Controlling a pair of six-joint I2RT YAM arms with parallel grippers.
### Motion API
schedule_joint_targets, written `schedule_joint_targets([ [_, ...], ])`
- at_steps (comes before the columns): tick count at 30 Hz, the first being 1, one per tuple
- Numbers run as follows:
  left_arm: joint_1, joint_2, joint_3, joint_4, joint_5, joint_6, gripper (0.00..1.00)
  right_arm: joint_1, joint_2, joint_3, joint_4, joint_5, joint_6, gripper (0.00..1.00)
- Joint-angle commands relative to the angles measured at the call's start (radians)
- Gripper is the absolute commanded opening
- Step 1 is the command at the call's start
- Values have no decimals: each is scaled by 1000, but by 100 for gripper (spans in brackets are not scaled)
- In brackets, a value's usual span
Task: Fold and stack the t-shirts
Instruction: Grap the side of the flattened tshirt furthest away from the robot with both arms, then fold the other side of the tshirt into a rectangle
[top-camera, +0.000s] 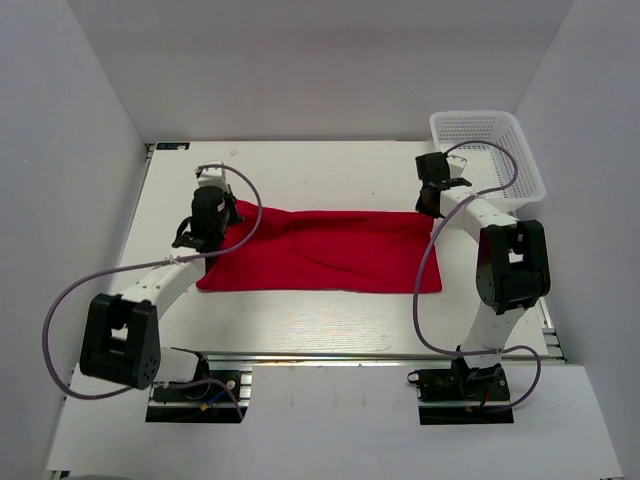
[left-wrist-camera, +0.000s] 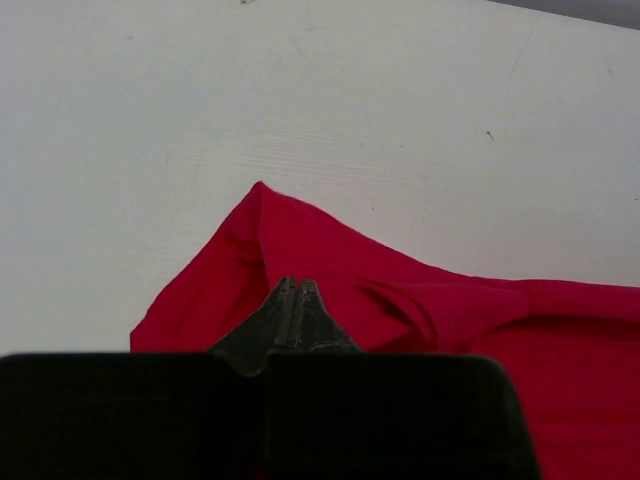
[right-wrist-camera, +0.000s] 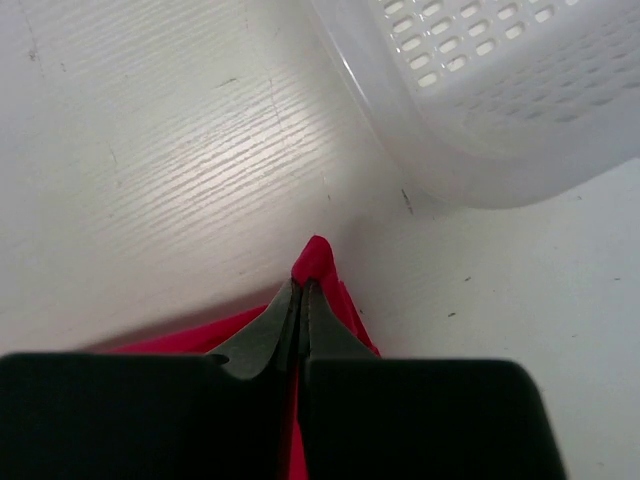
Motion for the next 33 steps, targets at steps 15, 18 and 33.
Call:
schedule_joint_targets([
  [15,-12,-365,-314,-140,-38,-183,0,-9,-89,-70,12,2,-84,0],
  [18,-12,-414,-362,-149,-29,-192,0,-8,-89,-70,7,-14,-89,0],
  [33,-12,-445,-488,-163,48,-272,0,-11,-161,-128,7,-46,-93,0],
])
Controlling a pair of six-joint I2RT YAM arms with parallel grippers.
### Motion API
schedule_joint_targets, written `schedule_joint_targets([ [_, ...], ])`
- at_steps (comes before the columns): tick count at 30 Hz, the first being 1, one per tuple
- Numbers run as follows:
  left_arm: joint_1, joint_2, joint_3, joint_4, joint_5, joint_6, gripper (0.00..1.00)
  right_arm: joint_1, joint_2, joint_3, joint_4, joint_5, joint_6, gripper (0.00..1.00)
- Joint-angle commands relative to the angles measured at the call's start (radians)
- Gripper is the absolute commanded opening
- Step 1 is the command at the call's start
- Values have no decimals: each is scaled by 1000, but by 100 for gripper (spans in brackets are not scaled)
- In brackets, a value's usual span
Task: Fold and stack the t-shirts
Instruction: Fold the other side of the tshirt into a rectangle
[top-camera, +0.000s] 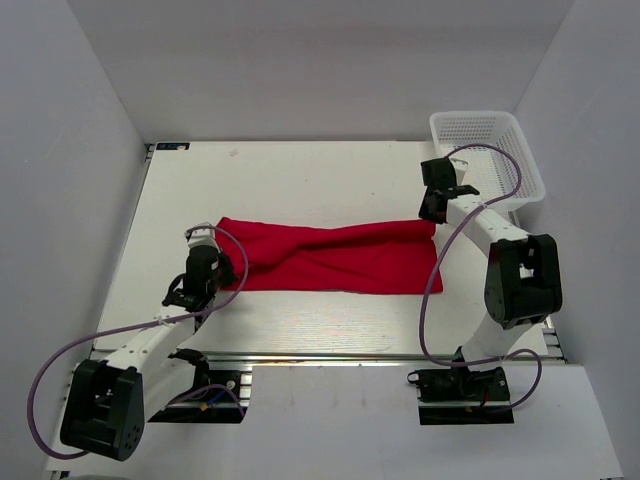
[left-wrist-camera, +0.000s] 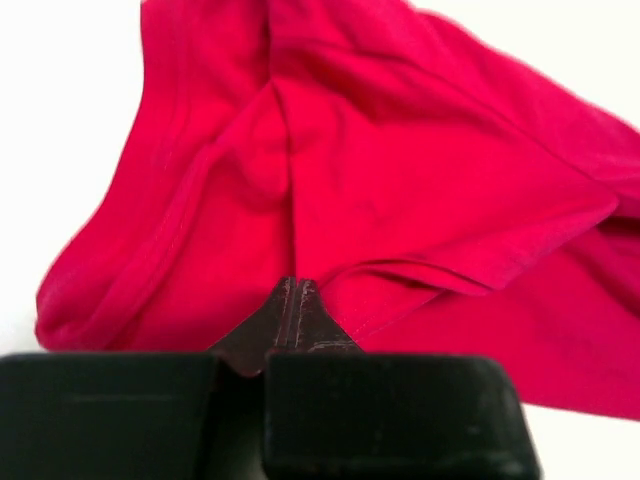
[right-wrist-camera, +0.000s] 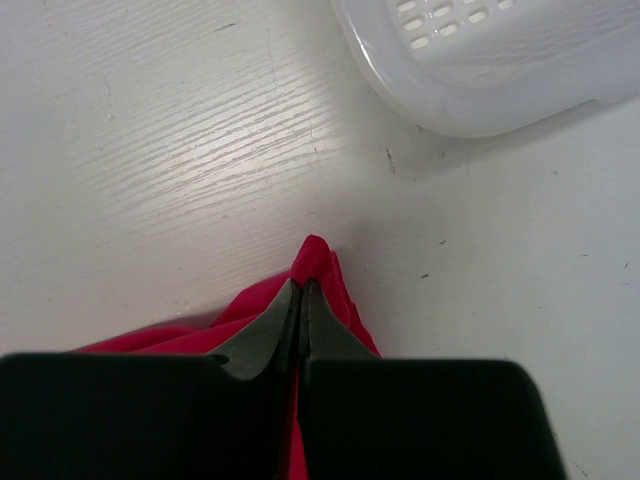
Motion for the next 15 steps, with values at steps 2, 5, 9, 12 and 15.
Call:
schedule_joint_targets([
  [2,-2,-30,-10,-65,16,-46,0,-7,-40,-12,4,4,-14,0],
  [5,-2,-54,-10,-103,7,-55,0,-10,-52,-4,-8,0,-14,0],
  [9,-2,-79,-19,-103,30,-64,0,-7,-72,5,-33,-22,-11,0],
  [12,-2,-79,-30,-94,39,-75,0,-7,-82,8,-56,-38,-13,0],
  [15,-2,-70,-30,-94,39,-87,0,-9,-89,-29,-45,-42,-2,0],
])
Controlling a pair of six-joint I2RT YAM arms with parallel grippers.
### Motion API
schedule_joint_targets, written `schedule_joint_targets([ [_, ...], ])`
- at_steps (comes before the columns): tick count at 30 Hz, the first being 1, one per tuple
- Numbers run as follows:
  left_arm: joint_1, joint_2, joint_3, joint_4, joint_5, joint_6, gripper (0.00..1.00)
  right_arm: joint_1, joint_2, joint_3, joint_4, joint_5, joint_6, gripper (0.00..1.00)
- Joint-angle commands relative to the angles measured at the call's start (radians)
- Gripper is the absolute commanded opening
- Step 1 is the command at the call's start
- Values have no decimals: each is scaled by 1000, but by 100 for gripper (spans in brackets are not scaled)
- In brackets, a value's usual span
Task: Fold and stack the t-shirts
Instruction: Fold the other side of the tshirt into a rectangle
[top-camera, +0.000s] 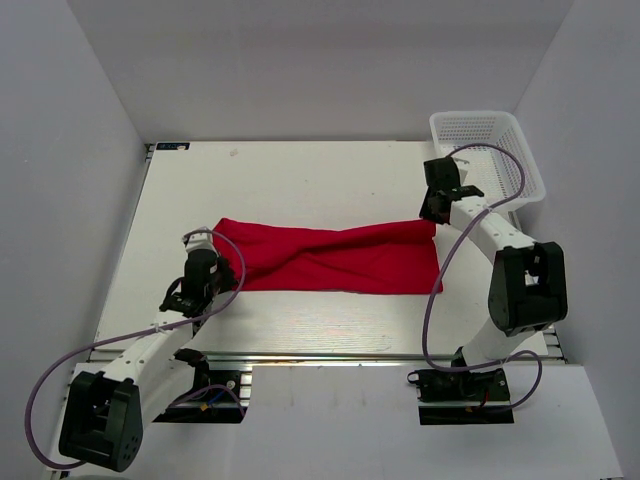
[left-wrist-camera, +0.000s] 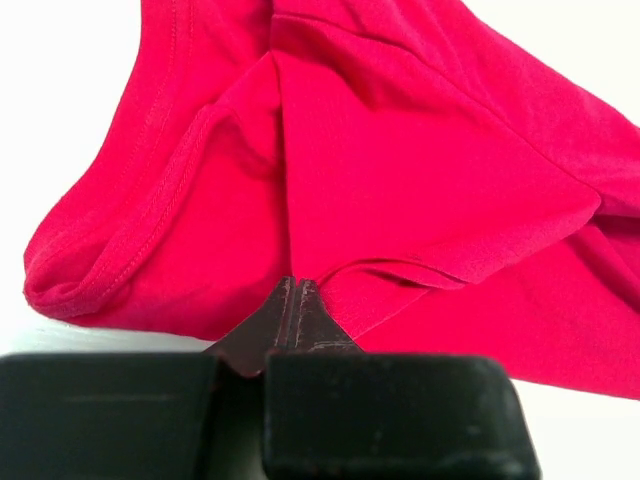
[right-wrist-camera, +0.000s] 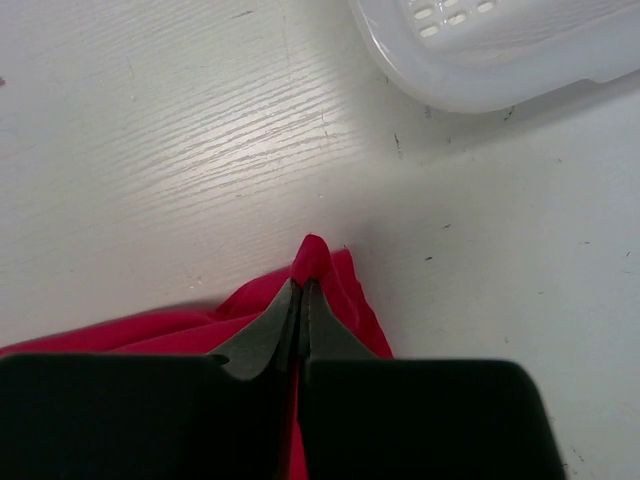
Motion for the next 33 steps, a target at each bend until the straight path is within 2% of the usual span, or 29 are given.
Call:
schedule_joint_targets([
  [1,-2,5,-13,-18,16,-25,0,-7,-37,-33,-9,-6,5,0],
  [4,-2,39,-13,-53,25,-57,0,-12,-33,-93,14,-8,25,0],
  [5,-2,51,-2,-64,25,-66,9,-12,-27,-112,21,3,47,0],
  [7,-2,82,10,-75,25,-66,18,-9,-24,-143,18,17,68,0],
  [8,-2,91,27,-99,25,-66,32,-9,-31,-172,18,59,81,3],
  [9,-2,91,37,-115,25,-66,37,-12,-43,-189,20,74,126,5],
  [10,-2,105,48,-131,13,-75,48,-15,-54,-218,24,101,139,10],
  [11,-2,105,74,-150,13,-75,74,-16,-60,-240,20,119,160,19],
  [12,-2,105,88,-182,13,-75,86,-21,-70,-249,18,153,170,33],
  [13,-2,105,102,-194,4,-75,99,-25,-83,-263,18,163,176,42],
  [14,-2,105,126,-205,4,-75,99,-27,-91,-272,14,170,182,53],
  [15,-2,93,139,-214,4,-75,99,-30,-96,-278,17,185,182,68],
  [19,-2,68,215,-214,23,-54,99,-36,-140,-274,4,190,182,78],
  [24,-2,174,312,-176,23,-8,99,-35,-212,-289,52,118,113,78],
  [26,-2,240,369,-149,65,23,99,-39,-255,-311,113,29,38,76],
  [28,-2,352,424,-110,83,23,99,-36,-269,-341,193,-79,4,73],
  [33,7,574,528,-35,174,47,99,-35,-245,-363,264,-167,-60,67],
])
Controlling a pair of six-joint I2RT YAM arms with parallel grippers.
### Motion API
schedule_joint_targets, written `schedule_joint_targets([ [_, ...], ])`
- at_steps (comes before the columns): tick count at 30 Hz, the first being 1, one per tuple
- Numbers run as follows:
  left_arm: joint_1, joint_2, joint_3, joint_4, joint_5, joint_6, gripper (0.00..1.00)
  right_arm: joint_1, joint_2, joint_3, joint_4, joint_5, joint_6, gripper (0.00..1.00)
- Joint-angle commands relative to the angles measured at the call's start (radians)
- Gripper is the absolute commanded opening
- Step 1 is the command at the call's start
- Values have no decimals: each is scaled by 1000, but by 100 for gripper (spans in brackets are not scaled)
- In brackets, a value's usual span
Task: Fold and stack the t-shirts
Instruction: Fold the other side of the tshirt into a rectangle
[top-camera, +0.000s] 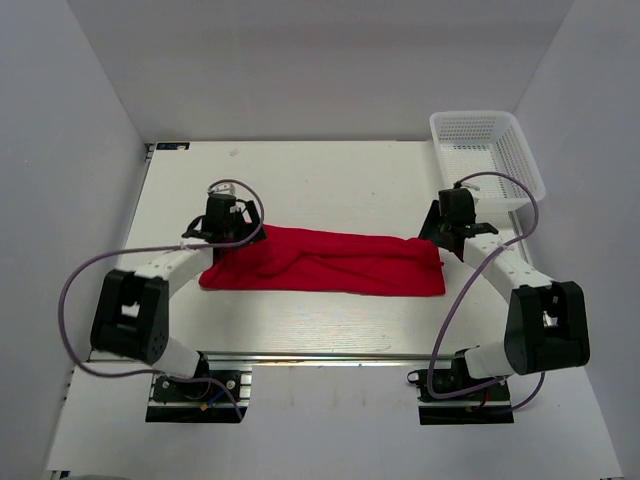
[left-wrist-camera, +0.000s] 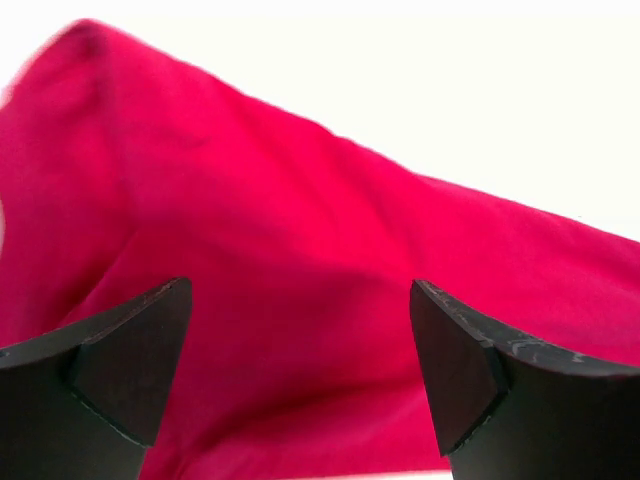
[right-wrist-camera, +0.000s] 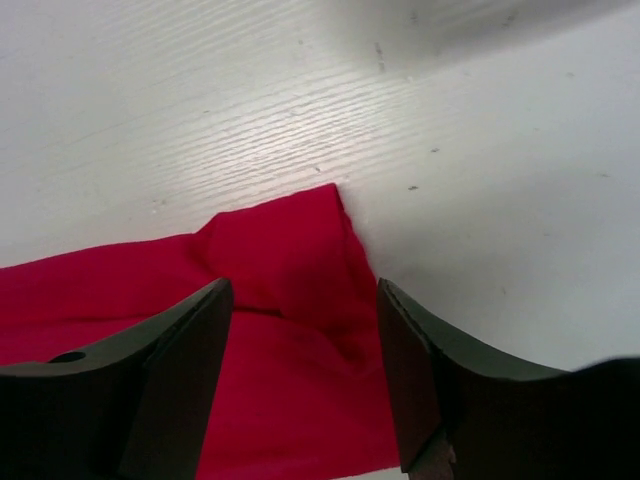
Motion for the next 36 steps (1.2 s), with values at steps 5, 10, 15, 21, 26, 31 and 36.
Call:
schedule_joint_targets([
  [5,6,267,130,77,124,29,99,-1,98,2,136,-118,-104,53],
  [10,6,351,158,40,113,29,99,-3,174,23,122,-80,-97,51],
  [15,6,374,149,40,84,29,99,-3,184,11,102,-38,-80,51],
  [21,6,410,158,18,50,29,99,-10,178,0,75,14,-74,51],
  [26,6,410,158,6,15,29,99,-10,181,-4,75,-14,-74,51],
  [31,6,401,149,6,15,38,99,-10,195,6,92,-70,-75,9],
  [36,6,392,149,6,-6,38,99,-13,169,38,93,-29,-63,0],
])
